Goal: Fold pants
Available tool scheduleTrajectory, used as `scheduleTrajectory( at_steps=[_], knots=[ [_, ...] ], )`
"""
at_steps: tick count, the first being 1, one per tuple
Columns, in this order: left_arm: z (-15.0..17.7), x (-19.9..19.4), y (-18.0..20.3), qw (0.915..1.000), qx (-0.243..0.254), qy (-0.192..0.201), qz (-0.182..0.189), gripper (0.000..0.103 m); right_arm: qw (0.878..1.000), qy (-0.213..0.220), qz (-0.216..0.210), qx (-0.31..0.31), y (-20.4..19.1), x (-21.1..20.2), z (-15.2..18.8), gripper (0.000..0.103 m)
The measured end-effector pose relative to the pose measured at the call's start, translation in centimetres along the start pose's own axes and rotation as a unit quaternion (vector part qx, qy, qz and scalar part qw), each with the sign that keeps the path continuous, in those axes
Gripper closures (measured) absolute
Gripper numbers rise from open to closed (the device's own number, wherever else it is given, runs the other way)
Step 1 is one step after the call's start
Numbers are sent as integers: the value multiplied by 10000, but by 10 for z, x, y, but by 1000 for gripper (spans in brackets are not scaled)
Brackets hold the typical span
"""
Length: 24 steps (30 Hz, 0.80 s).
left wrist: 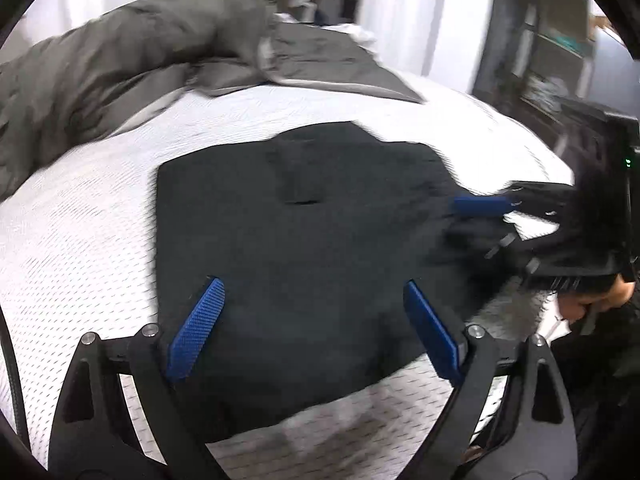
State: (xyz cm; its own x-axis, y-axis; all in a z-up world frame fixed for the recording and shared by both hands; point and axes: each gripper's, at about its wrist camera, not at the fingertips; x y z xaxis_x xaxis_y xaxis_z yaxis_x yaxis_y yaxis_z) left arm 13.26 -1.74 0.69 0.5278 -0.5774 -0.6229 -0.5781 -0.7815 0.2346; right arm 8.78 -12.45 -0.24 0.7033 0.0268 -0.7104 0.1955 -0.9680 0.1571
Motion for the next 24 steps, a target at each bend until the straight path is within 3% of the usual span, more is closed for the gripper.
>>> scheduleTrajectory(
  at_steps=[2,4,6,11,16,19,22,24],
  knots=[
    [2,19,13,9986,404,-337,33,13,9996,-112,-213,-149,-10,4,4,56],
    [8,34,15,9957,632,-621,-256,13,9977,-419,88,-523,-19,17,12,57],
    [16,31,11,9949,750,-602,-319,12,9968,-504,84,-615,-17,20,18,58],
    [22,12,-2,9968,484,-541,-341,12,9969,-337,189,-684,4,-5,30,59],
    [-4,-2,-2,9987,419,-135,-258,12,10000,-28,-6,-50,19,-19,20,58],
    [-26,12,-13,9983,296,-237,-439,12,9996,-165,215,72,12,5,-5,58],
    [-36,39,-29,9964,197,-645,-505,22,9980,-608,161,-26,1,43,-23,58],
    [-37,49,-44,9967,65,-777,-238,22,9946,-908,386,-316,-3,64,-25,61]
  ],
)
Point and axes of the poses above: each gripper's, at about its wrist camera, not at the fingertips, and x roughly the way its jaws point, y to its right, z to its underside, and after that the axes turned 10 degrees about z, right-handed
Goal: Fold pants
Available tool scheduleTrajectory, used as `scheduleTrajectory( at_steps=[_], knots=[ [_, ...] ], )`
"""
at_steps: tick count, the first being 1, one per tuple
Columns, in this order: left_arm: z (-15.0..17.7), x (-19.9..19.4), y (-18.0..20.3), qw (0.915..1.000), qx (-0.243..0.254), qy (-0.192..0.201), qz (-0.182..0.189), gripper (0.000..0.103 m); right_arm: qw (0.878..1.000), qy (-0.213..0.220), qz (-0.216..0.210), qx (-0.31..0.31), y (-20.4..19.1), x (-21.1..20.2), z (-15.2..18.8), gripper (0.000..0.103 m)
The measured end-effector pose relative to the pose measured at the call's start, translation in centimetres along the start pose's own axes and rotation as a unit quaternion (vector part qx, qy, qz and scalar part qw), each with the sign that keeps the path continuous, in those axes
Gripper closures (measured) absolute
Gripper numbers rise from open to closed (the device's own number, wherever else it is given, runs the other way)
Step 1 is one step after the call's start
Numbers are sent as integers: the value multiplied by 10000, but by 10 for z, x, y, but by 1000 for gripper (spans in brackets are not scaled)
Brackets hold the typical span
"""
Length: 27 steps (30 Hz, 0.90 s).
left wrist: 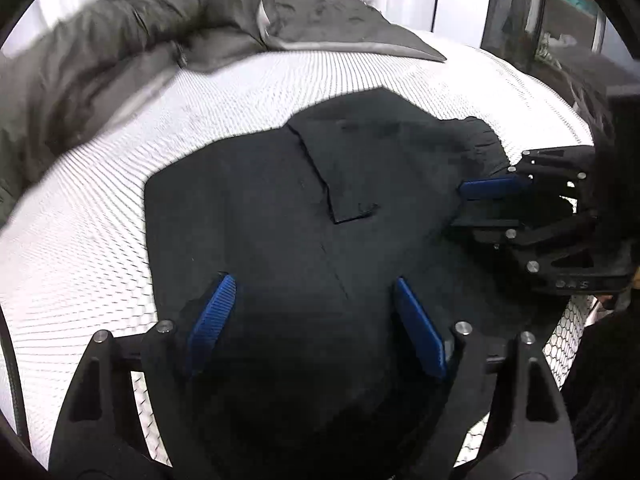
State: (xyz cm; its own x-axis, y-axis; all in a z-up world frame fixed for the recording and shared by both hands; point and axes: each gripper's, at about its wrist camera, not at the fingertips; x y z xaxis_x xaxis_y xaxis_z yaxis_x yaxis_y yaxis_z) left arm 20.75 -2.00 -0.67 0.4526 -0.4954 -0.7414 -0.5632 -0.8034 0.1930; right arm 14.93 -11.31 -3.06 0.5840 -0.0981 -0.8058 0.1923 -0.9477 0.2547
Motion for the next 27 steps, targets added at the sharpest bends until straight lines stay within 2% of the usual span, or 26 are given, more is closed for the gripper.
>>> scheduleTrajectory(
  at_steps=[2,4,7,10,12,14,16,18,20,22,23,24,27],
  knots=[
    [1,-5,-9,9999,-51,37,135,22,9999,-76,81,-46,4,4,1,62],
    [7,-11,-15,9999,-98,34,23,22,9999,-102,6,67,17,-1,2,71],
    [12,-17,-26,9995,-317,68,27,23,9996,22,-206,180,29,-10,7,71],
    [10,-33,-23,9989,-390,239,78,33,9991,171,-266,286,24,-18,5,70],
    [3,-38,-15,9987,-285,413,35,34,9972,364,-499,410,19,-26,1,70],
    [-6,-27,-9,9996,-79,279,-56,50,9968,498,-527,327,5,-30,-12,68],
    [-11,-7,-11,9999,-1,-48,-153,62,9979,416,-480,136,-13,-26,-25,68],
    [-12,-1,-16,9999,-22,-64,-94,62,9986,103,-516,2,-24,-5,-35,68],
    [-10,-5,-24,9999,-76,-77,-14,65,9989,-305,-336,-121,-28,19,-31,69],
    [-7,-12,-33,9997,-225,-10,-103,65,9992,-331,-175,-130,-15,19,-25,69],
    [-3,-16,-40,9993,-316,-2,-211,65,9991,-398,132,-82,-3,16,-22,69],
    [1,-21,-45,9990,-419,42,-125,66,9986,-401,353,-31,9,14,-20,72],
    [3,-28,-47,9985,-522,60,-120,66,9982,-197,-280,486,39,2,-12,74]
  ],
)
Point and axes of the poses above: each gripper's, at about its wrist camera, not at the fingertips, and x roughly the way its jaws point, y to its right, z to its underside, and after that the axes turned 10 degrees about z, right-handed
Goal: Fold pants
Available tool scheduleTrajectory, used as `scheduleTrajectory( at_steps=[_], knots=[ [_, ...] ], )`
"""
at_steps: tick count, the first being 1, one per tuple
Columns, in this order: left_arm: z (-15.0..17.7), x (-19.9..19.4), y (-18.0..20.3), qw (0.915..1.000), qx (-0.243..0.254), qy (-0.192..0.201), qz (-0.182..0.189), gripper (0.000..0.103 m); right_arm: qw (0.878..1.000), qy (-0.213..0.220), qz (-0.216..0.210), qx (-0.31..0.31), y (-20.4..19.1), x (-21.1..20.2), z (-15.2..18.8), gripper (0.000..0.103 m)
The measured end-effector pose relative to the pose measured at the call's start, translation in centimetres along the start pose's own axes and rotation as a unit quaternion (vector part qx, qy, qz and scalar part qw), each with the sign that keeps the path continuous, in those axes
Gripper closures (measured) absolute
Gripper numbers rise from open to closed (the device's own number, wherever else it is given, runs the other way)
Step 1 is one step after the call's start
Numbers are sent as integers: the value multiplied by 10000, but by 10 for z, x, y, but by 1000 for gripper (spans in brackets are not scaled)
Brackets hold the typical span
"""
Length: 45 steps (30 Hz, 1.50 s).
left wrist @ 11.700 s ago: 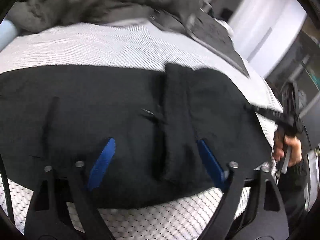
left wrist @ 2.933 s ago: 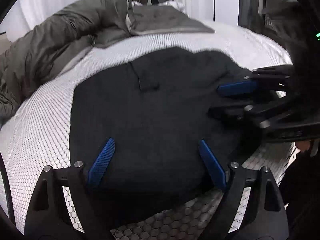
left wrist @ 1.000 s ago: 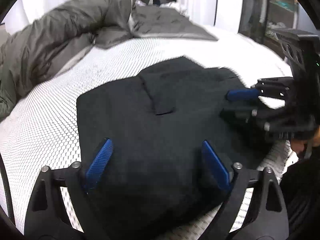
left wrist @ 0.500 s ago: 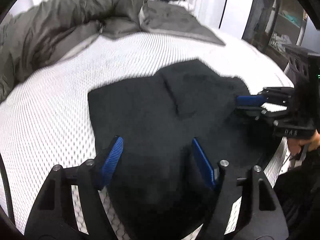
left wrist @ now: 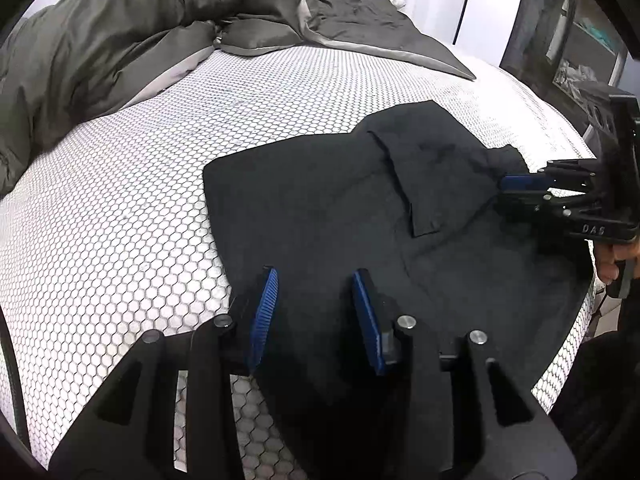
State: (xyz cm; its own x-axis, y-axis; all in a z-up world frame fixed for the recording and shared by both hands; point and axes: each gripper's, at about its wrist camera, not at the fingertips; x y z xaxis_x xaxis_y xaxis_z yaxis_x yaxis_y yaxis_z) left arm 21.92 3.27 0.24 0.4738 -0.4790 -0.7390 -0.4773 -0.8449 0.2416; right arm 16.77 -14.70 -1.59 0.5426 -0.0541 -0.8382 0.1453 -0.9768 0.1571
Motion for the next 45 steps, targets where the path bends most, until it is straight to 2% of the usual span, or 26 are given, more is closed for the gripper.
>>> scheduleTrajectory(
  at_steps=[5,8,10,12,14,17,19,22,23,25,27,29,31,32,34,37,39,41,43,45],
  knots=[
    [-18,-13,5,9994,57,322,-110,66,9987,505,-82,81,-9,-21,-16,70],
    [-38,3,7,9989,158,275,-351,66,9976,691,-54,81,-23,-17,-39,70],
    [-49,22,6,9986,196,115,-467,66,9983,582,-88,-41,-34,-6,-50,70],
    [-56,38,3,9982,180,-30,-579,65,9991,301,68,-278,-46,16,-65,70],
    [-59,49,-4,9985,17,-144,-528,64,9981,-142,337,-488,-55,42,-67,70],
    [-58,49,-17,9981,-204,-125,-568,61,9959,-293,588,-624,-42,50,-54,70],
    [-55,46,-22,9976,-311,-97,-613,58,9931,-333,933,-621,-28,45,-49,70],
    [-50,35,-17,9974,-382,-37,-612,59,9974,-189,557,-425,-11,33,-39,71],
    [-48,28,-14,9975,-427,2,-567,59,9973,-98,579,-443,-13,27,-36,70],
    [-43,12,-1,9985,-451,148,-272,59,9975,107,521,-458,-22,11,-33,70],
    [-33,3,23,9993,-289,224,-24,57,9985,298,108,-439,-31,-2,-28,68],
    [-23,5,41,9999,-75,143,-1,54,9980,343,-205,-492,-45,-7,-26,68],
    [-9,23,58,9996,231,-169,-88,53,9972,192,-380,-617,-58,-1,-20,68],
    [-4,29,59,9990,325,-230,-218,49,9967,24,-331,-735,-67,8,-17,68],
    [3,27,53,9992,209,-200,-290,45,9959,-139,-50,-890,-69,21,-6,68],
    [14,8,39,9968,-46,-99,-788,46,9953,-113,450,-847,-45,15,5,68],
    [21,-4,33,9960,-373,23,-815,46,9983,8,72,-586,-26,4,11,68],
    [24,-16,45,9972,-414,233,-584,46,9986,176,-20,-500,-24,-10,15,68],
    [23,-18,69,9989,-102,367,-259,46,9979,349,-127,-534,-32,-23,17,67],
    [23,-8,94,9992,344,219,-10,46,9960,517,-462,-558,-48,-33,21,67]
  ],
)
Point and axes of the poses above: each gripper's, at about its wrist camera, not at the fingertips, and x roughly the way its jaws point, y to its right, z to its underside, and after that the axes turned 10 degrees about z, right-handed
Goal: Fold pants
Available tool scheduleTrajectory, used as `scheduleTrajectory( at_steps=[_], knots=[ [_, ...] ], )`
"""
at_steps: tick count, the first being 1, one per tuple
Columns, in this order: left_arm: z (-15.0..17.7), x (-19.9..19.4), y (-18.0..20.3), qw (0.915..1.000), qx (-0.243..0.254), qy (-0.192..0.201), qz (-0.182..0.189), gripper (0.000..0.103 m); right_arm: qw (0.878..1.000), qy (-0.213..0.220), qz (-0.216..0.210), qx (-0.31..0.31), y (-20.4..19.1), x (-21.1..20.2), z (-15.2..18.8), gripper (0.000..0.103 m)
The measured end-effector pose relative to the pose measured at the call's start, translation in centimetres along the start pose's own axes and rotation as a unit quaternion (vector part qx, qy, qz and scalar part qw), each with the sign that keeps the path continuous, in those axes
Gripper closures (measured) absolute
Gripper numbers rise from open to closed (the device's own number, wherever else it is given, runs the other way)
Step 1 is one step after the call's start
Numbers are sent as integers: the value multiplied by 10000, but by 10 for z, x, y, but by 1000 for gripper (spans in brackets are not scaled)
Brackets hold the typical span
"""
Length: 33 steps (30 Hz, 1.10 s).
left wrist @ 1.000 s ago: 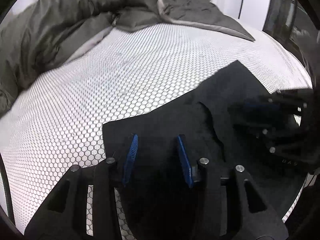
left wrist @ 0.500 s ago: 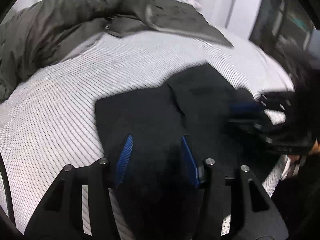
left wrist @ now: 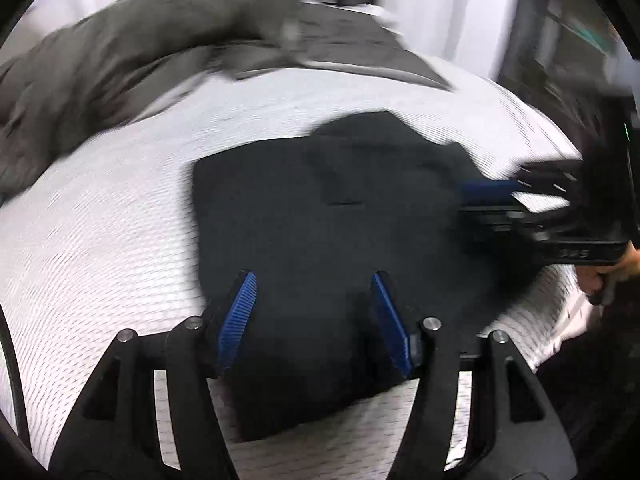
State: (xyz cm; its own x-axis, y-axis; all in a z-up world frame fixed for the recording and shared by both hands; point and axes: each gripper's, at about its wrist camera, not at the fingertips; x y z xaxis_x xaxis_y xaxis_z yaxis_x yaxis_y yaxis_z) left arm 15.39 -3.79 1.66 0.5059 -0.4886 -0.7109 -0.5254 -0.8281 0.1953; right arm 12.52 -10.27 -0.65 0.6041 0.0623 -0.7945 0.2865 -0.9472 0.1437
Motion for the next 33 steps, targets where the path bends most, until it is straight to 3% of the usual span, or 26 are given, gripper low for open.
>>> scheduleTrajectory(
  at_steps=[4,6,10,12,13,15,19,25,29,33],
  knots=[
    [7,26,10,9977,434,-487,-173,46,9992,-214,-119,-328,-18,16,6,67],
    [14,20,7,9972,537,-479,-197,43,9969,-448,202,-611,-18,23,20,67],
    [25,1,-8,9988,316,-330,-155,37,9985,-238,11,-498,13,-9,43,67],
    [30,-8,-7,9992,258,-249,-167,37,9983,-78,269,-507,22,-26,55,65],
    [29,-11,-6,9993,233,-220,-173,37,9986,-36,302,-425,27,-32,60,58],
    [32,-19,3,9998,171,-98,-46,37,9998,3,196,-51,38,-37,70,54],
    [27,-19,24,9997,43,55,248,37,9977,-22,-231,642,58,-40,82,54],
    [25,10,54,9988,483,-78,97,37,9791,96,-1097,1710,90,-38,81,54],
    [23,19,57,9982,579,-128,62,37,9745,-88,-1177,1906,91,-24,77,58],
    [23,21,53,9981,587,-134,120,36,9712,86,-1338,1968,94,-35,73,58]
  ],
)
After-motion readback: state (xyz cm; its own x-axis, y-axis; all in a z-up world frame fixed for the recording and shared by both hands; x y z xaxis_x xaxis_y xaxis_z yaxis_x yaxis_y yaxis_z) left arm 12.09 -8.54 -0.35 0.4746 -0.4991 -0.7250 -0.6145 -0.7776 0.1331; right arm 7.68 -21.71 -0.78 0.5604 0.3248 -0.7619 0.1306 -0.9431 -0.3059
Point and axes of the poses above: each gripper's, at about its wrist camera, not at the fingertips, and x roughly the way its jaws point, y to its right, z to its underside, and after that the axes turned 10 degrees about z, right-handed
